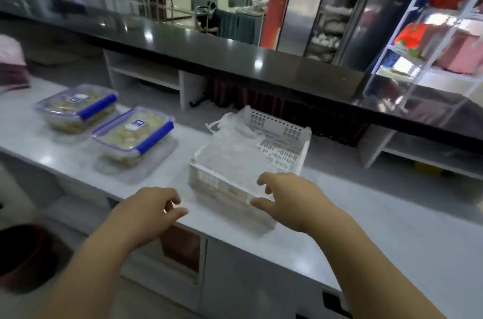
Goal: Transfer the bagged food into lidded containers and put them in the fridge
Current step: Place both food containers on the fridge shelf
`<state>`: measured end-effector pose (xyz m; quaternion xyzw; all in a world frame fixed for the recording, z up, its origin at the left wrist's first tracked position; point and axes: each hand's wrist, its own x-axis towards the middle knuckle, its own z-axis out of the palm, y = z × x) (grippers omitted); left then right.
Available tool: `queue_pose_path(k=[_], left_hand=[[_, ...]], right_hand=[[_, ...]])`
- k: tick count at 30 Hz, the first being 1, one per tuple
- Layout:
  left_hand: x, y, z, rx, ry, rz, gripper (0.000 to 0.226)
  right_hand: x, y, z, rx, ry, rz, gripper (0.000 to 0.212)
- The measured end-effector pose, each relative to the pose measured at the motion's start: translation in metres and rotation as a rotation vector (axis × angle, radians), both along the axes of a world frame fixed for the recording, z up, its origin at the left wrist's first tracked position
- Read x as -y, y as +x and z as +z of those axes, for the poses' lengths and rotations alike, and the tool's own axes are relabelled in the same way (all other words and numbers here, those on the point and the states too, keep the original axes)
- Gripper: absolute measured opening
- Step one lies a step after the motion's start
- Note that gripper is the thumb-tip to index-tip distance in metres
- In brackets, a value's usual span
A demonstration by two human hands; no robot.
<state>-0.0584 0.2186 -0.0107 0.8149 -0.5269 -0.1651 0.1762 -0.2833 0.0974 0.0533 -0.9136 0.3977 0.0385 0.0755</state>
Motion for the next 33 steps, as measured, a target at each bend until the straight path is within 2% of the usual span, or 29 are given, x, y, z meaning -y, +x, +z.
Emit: queue_pose_path(k=[7,13,16,21,23,26,30,33], left_hand=[[-0.010,0.132,-0.010,-0.032,-0.039,0.160,0.012],[0.017,0.243,-0.020,-0.056,-0.093,0.160,0.011],[0.038,0.288,-0.029,-0.064,-0.179,0.165,0.016],[0.078,0.333,-0.045,-0.238,-0.162,0.265,0.050],[0.092,0.338,-0.051,-0.336,-0.102,0.256,0.045],[0.100,0.337,-0.057,-0.404,-0.095,0.205,0.022],[0.100,0.323,-0.053,-0.435,-0.186,0.164,0.016],[0.100,0.305,-0.030,-0.455,-0.329,0.110,0.020]], right_hand=[[-0.001,0.152,-0.023,0.155,0.061,0.111,0.044],[0.019,0.277,-0.064,0.191,0.137,-0.013,0.044],[0.032,0.318,-0.086,0.225,0.244,-0.133,0.046],[0.046,0.352,-0.109,0.500,0.477,-0.335,0.052],[0.049,0.358,-0.112,0.561,0.579,-0.413,0.042],[0.054,0.360,-0.115,0.609,0.637,-0.478,0.027],[0.056,0.347,-0.106,0.643,0.536,-0.446,0.019],[0.052,0.328,-0.084,0.726,0.463,-0.397,0.028]])
